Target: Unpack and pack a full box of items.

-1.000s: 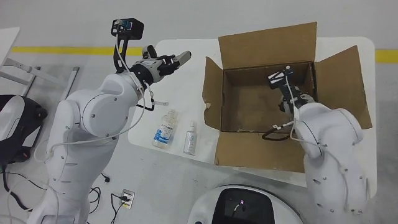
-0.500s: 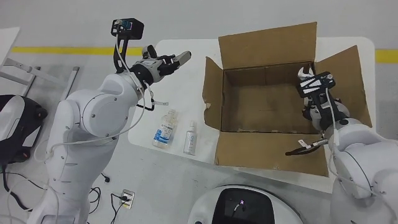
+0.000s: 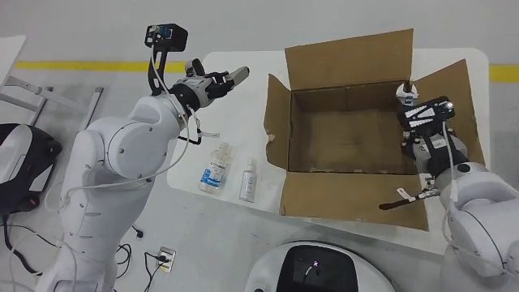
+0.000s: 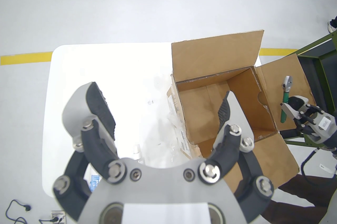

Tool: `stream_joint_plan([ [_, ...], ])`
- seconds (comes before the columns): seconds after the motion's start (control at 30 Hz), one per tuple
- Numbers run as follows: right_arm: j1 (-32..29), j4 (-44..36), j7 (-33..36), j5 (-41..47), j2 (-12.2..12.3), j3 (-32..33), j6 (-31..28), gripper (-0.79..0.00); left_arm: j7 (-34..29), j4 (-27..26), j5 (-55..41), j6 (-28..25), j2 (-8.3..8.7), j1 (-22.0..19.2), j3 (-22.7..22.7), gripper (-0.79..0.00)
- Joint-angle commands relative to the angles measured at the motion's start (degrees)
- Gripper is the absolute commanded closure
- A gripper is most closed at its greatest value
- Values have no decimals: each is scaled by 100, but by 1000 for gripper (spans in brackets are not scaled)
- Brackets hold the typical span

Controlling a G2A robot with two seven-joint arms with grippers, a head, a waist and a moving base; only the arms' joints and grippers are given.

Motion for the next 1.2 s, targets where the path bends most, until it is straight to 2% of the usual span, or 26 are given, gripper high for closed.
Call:
stream_joint_plan([
  [0.0, -58, -345, 20, 119, 17, 75, 31, 0, 0, 0, 0, 0, 0, 0, 0, -785],
  [0.1, -149, -814, 46, 268, 44, 228, 115, 0, 0, 0, 0, 0, 0, 0, 0, -785],
  [0.4, 41, -814, -94, 705, 154, 1103, 181, 0, 0, 0, 0, 0, 0, 0, 0, -785],
  [0.6, -229, -814, -138, 1077, 236, 1718, 223, 0, 0, 0, 0, 0, 0, 0, 0, -785],
  [0.9, -600, -814, -34, 1044, 374, 2448, 231, 0, 0, 0, 0, 0, 0, 0, 0, -785],
  [1.17, -1212, -814, 260, 845, 475, 2658, 123, 0, 0, 0, 0, 0, 0, 0, 0, -785],
])
